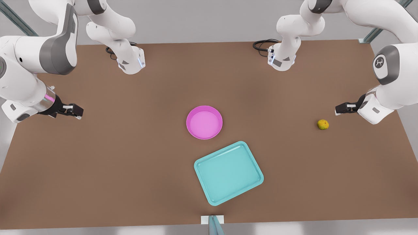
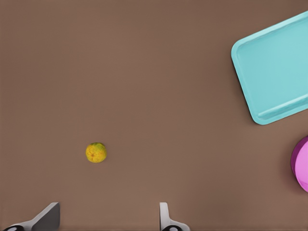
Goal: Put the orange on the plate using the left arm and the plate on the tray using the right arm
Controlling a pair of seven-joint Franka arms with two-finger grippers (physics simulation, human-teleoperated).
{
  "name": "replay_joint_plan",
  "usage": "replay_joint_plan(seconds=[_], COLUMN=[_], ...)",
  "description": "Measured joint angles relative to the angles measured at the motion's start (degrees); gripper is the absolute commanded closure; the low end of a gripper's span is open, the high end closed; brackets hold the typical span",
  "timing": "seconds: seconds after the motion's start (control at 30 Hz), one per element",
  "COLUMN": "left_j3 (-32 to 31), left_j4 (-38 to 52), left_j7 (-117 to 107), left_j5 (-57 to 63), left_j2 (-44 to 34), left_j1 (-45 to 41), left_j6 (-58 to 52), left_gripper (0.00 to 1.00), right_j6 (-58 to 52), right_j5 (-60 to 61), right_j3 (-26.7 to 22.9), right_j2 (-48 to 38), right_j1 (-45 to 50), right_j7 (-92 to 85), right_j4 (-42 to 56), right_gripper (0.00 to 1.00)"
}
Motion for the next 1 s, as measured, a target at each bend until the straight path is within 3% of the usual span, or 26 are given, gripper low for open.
replay_joint_plan(seconds=[0.07, 0.2, 0.33, 0.63, 1.0], left_j3=[0.0, 5.4, 7.9, 8.1, 8.0], left_j4=[-1.6, -26.8, -39.9, -46.4, -47.1], left_j7=[0.0, 0.6, 3.9, 10.0, 14.2], left_j5=[0.0, 0.0, -0.1, -0.5, -0.6], left_j2=[-0.1, 0.1, 3.3, 8.4, 11.8], left_j1=[0.0, 0.3, 4.8, 6.9, 6.9], left_j6=[0.0, 10.3, 26.0, 48.7, 53.7], left_gripper=[0.00, 0.00, 0.00, 0.00, 0.00], right_j6=[0.3, 0.7, 0.8, 1.0, 1.0], right_j5=[0.0, 0.0, 0.0, 0.4, 0.5], right_j3=[0.0, 0.0, 0.0, 0.0, 0.0], right_j2=[0.1, 0.3, 0.5, 0.9, 1.2], right_j1=[0.0, 0.0, 0.0, 0.1, 0.1], right_j7=[0.1, 0.2, 0.3, 0.5, 0.6], right_j4=[0.0, 0.0, 0.0, 0.0, 0.0], right_gripper=[0.00, 0.00, 0.00, 0.00, 0.00])
